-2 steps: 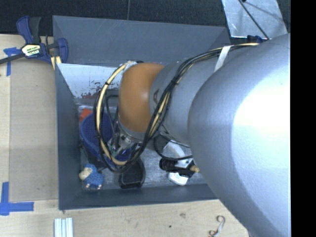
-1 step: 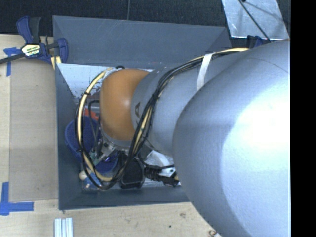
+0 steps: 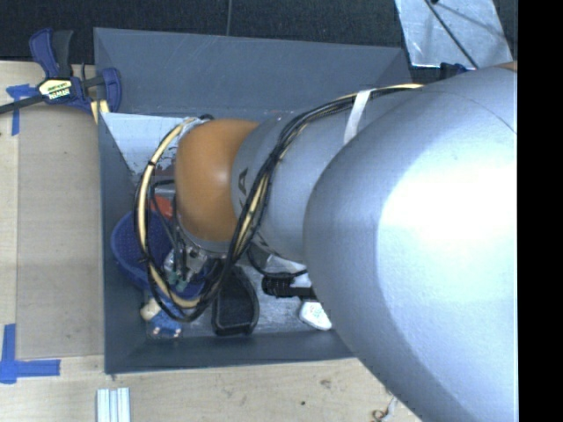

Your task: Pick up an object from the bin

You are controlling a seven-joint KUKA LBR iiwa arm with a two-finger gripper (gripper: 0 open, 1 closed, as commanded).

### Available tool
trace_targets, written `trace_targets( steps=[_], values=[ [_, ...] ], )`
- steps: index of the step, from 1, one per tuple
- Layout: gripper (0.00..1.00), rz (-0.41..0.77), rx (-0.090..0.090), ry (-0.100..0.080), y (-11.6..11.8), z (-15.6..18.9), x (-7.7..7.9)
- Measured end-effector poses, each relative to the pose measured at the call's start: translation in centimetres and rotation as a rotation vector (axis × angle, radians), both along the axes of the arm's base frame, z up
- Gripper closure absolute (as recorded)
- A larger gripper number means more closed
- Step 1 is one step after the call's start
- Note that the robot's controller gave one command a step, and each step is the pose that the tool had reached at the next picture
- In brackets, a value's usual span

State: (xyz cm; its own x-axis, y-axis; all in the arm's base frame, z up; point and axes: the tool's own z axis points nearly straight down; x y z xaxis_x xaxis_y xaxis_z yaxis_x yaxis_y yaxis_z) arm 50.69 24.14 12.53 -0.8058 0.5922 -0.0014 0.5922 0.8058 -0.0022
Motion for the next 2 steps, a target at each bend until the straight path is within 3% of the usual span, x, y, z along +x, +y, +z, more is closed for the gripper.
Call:
trace_targets(
  steps=[1,2],
  values=[
    [1.00,-0.179,0.003,-0.003,-2.8,4.0,-1.6],
    [1.00,-0.383,0.002,-0.002,-1.5,2.0,-0.3]
  ],
)
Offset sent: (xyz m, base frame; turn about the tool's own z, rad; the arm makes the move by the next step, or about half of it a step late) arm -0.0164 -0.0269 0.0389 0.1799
